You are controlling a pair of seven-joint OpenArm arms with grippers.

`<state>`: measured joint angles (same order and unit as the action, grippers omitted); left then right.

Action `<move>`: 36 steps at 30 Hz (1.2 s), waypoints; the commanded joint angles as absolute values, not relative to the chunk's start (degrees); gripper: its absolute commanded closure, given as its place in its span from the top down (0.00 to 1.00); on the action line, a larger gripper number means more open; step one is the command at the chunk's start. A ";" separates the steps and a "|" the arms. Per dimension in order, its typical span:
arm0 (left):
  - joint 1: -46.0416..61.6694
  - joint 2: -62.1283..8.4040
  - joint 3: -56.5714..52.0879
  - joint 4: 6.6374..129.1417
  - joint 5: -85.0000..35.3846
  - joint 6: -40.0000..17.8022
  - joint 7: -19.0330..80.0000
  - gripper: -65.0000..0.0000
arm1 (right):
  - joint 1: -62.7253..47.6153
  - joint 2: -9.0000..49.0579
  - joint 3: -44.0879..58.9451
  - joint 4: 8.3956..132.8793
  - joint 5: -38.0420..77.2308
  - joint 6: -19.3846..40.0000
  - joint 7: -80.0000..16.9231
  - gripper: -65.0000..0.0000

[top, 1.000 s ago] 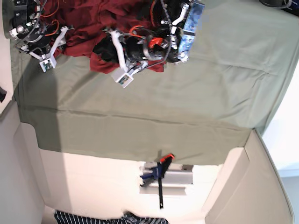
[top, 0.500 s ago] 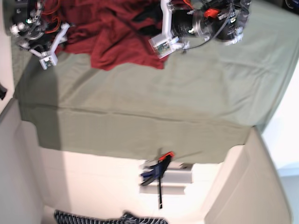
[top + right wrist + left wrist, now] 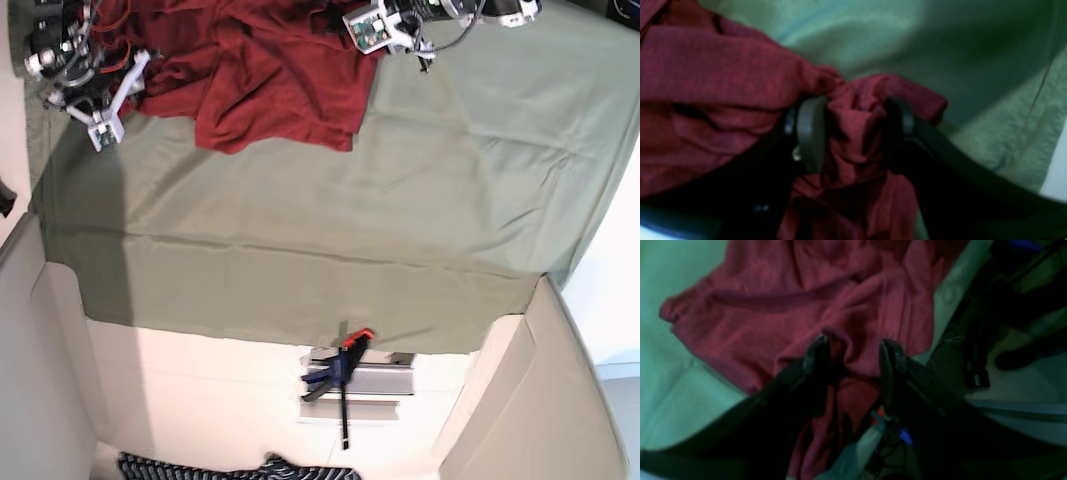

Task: Fold the T-shirt properly
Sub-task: 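Release the fabric and lift the left gripper back toward its base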

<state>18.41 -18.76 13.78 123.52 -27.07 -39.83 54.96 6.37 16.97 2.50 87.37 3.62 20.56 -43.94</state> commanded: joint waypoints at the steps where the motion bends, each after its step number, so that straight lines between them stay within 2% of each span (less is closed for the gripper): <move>1: 19.03 -18.92 14.61 124.53 -27.88 -40.00 53.39 0.42 | 7.11 17.28 2.61 87.94 4.08 20.73 -43.83 0.44; 4: 19.90 -18.96 18.65 124.53 -24.27 -40.00 51.16 0.42 | 7.11 17.28 2.61 87.94 4.05 20.73 -43.66 0.44; 12: 19.81 -19.25 31.73 124.53 -5.74 -40.00 42.85 0.42 | 7.11 17.28 2.61 87.94 4.05 20.73 -43.66 0.44; 20: 16.64 -21.89 32.14 119.66 3.70 -40.00 42.13 0.42 | 7.11 17.28 2.61 87.94 4.08 20.75 -43.48 0.44; 30: 14.92 -22.72 32.34 116.07 4.54 -39.13 41.32 0.41 | 7.11 17.28 2.61 87.94 4.05 20.75 -43.44 0.44; 34: 14.92 -22.72 32.34 116.81 0.82 -39.24 41.39 0.22 | 7.11 17.28 2.61 87.94 4.05 20.73 -43.44 0.44; 36: 14.92 -22.72 32.34 117.99 -0.91 -39.27 41.39 0.15 | 7.11 17.28 2.61 87.94 4.05 20.73 -43.44 0.44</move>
<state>15.25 -22.70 32.51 116.84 -0.54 -39.68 42.48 6.35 16.97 2.50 87.37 3.64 20.56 -43.72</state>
